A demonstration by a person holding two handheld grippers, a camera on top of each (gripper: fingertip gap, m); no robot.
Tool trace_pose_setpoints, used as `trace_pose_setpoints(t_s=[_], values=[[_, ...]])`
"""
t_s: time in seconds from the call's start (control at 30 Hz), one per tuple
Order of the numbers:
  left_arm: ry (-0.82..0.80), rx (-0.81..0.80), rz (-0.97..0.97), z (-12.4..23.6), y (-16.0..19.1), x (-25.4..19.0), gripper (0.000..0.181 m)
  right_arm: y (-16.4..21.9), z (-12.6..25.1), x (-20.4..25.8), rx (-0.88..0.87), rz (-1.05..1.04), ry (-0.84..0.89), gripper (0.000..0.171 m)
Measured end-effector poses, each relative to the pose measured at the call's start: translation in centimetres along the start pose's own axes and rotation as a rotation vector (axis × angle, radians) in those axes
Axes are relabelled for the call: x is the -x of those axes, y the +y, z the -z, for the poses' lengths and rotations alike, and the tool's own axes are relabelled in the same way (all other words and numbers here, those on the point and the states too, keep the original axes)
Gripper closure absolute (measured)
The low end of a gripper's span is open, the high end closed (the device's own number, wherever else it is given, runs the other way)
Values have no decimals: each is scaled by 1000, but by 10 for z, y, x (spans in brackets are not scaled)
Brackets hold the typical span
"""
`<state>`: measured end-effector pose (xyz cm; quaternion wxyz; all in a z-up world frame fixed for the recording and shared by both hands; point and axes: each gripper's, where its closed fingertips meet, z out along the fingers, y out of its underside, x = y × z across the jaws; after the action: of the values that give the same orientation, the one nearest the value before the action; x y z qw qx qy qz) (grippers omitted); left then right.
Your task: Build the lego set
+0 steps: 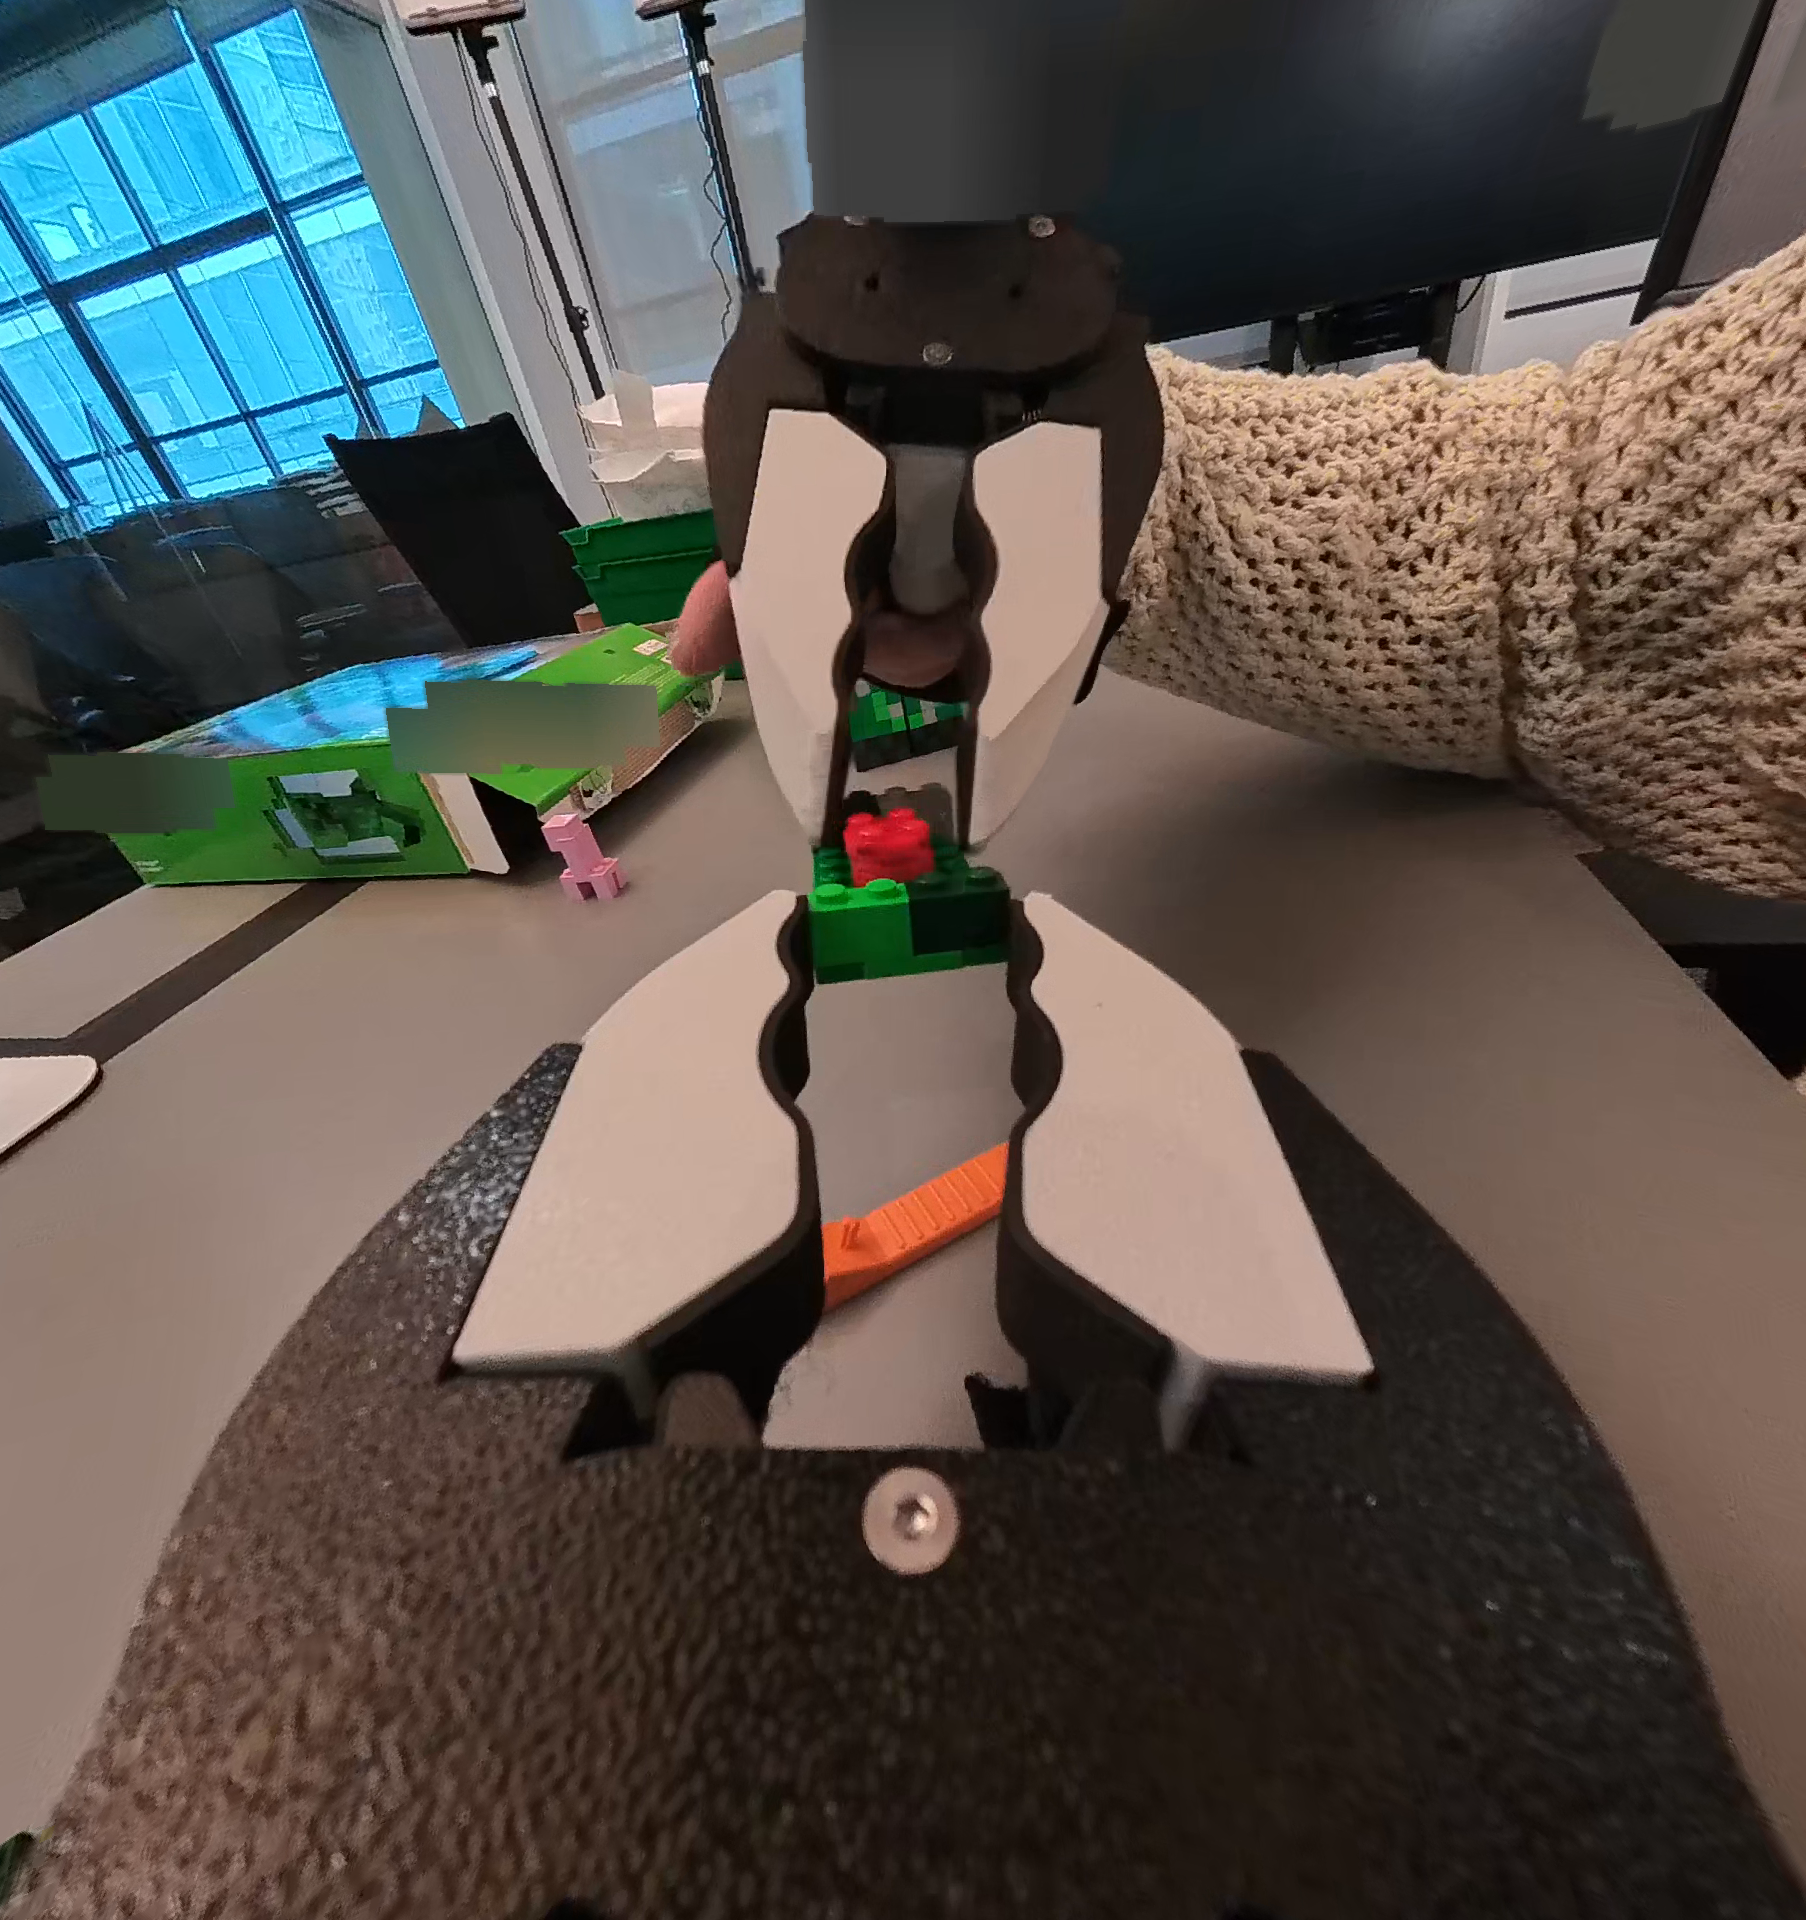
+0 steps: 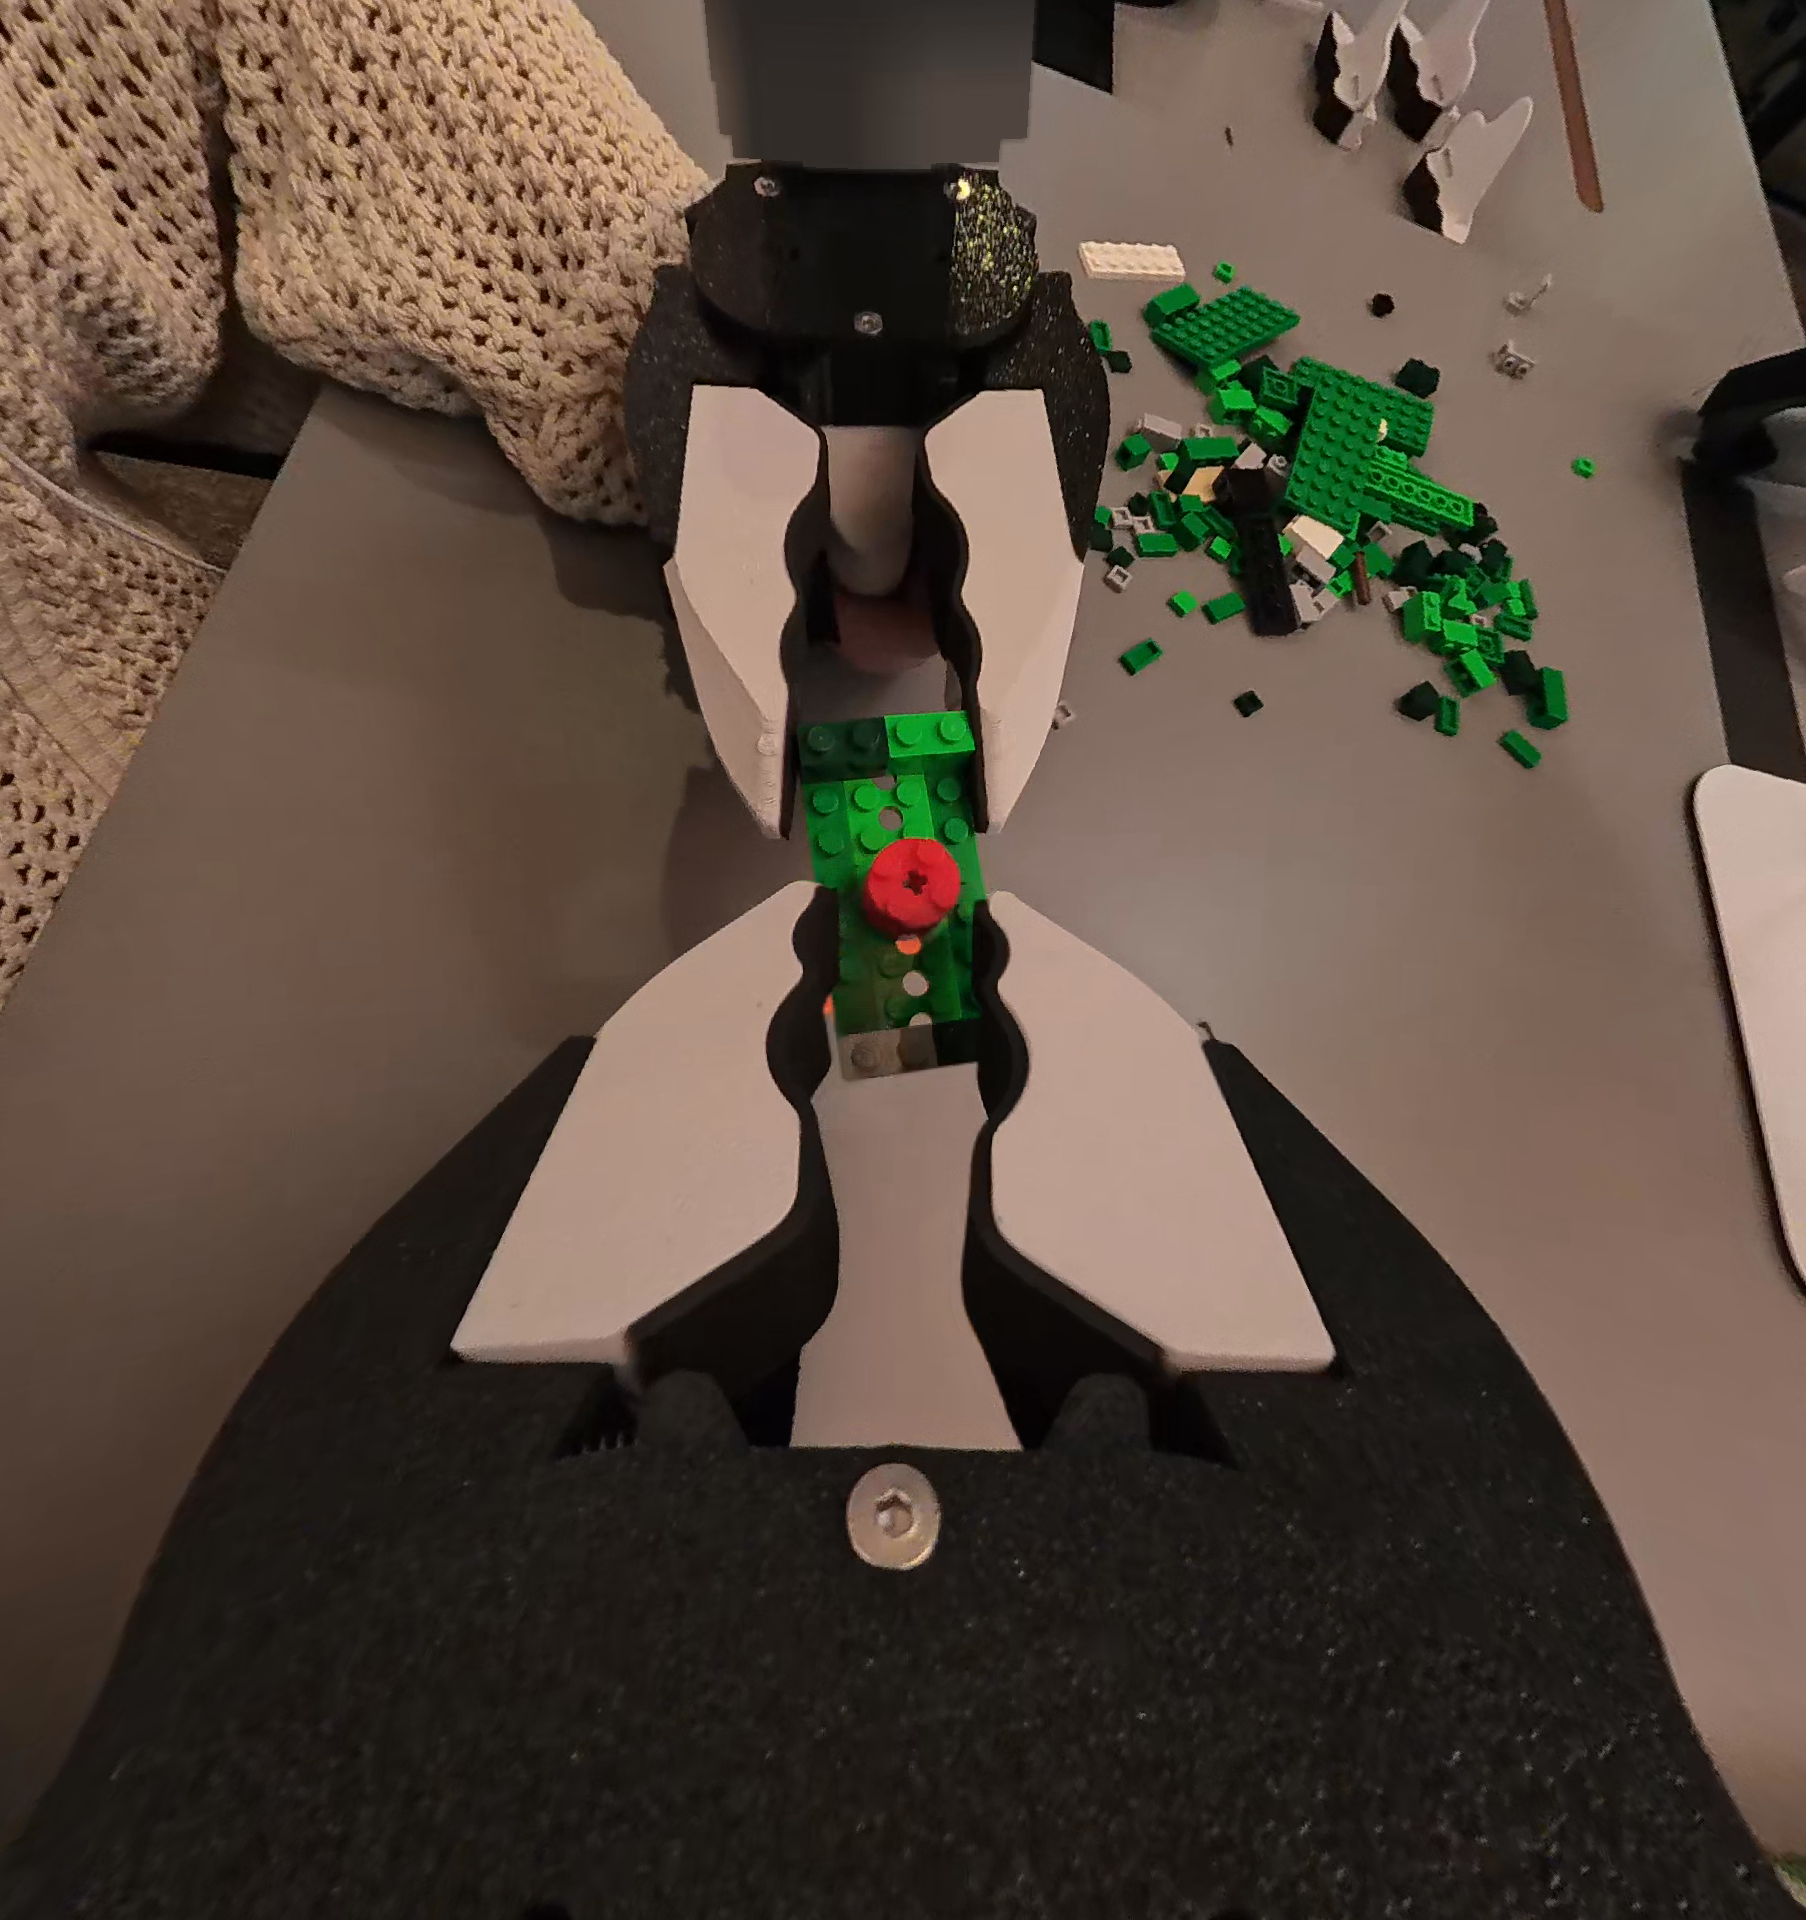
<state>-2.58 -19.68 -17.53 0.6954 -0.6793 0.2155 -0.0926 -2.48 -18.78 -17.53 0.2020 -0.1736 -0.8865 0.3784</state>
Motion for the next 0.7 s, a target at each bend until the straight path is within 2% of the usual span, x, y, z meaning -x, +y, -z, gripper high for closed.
trace_pose_setpoints(t_s=[0.13,0.27,0.43,0.7], values=[[-46,-4,44,1,0,9,146,-10,9,-4,-64,21,92,129],[-99,-35,122,6,-2,22,146,-14,7,-17,-19,280,438,117],[-117,-50,159,8,-3,28,146,-12,-7,-28,150,602,841,117],[-114,-38,143,7,-2,25,146,-8,-16,-40,252,720,1010,140]])
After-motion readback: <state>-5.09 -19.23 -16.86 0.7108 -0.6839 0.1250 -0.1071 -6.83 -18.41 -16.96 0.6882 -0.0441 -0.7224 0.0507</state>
